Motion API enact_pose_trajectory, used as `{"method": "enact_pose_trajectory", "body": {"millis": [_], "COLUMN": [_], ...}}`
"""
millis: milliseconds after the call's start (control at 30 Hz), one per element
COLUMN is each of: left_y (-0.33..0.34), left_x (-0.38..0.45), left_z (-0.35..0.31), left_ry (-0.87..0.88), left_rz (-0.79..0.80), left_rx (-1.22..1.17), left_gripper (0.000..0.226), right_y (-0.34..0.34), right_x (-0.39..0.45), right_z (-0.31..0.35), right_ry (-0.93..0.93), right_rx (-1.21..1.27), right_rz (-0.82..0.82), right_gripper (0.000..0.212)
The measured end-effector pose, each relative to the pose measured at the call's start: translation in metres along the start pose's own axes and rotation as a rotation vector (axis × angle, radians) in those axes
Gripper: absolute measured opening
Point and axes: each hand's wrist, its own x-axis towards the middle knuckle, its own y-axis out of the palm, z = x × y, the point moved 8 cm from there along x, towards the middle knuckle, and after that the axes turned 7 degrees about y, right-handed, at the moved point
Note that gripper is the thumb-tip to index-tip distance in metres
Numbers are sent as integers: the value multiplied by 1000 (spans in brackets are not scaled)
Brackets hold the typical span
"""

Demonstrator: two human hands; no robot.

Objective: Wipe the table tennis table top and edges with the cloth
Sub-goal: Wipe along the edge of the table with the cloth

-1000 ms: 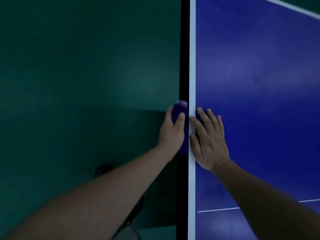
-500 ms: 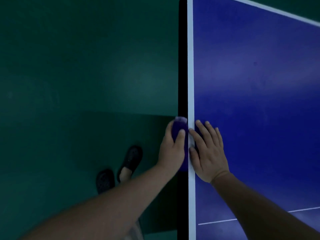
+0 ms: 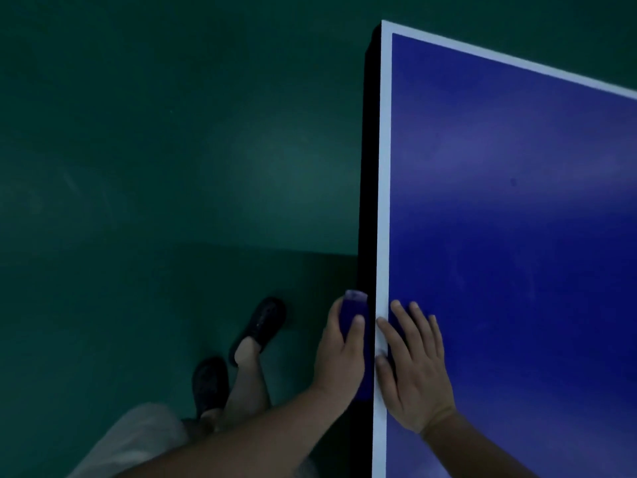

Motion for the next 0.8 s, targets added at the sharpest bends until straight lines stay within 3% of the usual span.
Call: {"method": "enact_pose_trajectory", "body": {"millis": [67, 200, 367, 533, 700, 800], "left_y": [-1, 0, 2, 0, 6, 6], "left_x": [37, 116, 182, 164, 124, 131], "left_z": [-19, -66, -107, -102, -88, -91], "left_ry": [21, 96, 144, 172, 111, 108], "left_rz": [-11, -37, -63, -55, 2, 27], "left_rx": [26, 42, 59, 52, -24, -10], "left_gripper": [24, 36, 39, 40, 27, 33], "right_y": [2, -14, -58, -43, -38, -41], "right_x": [-2, 28, 191, 305, 310, 310], "right_z": [0, 0, -3, -7, -10, -12], "right_ry": [-3, -39, -152, -70, -50, -13], "right_rx": [18, 97, 51, -60, -43, -94], "right_rz": [27, 9, -74, 17, 21, -28], "right_gripper": [50, 48, 49, 62, 62, 62]}}
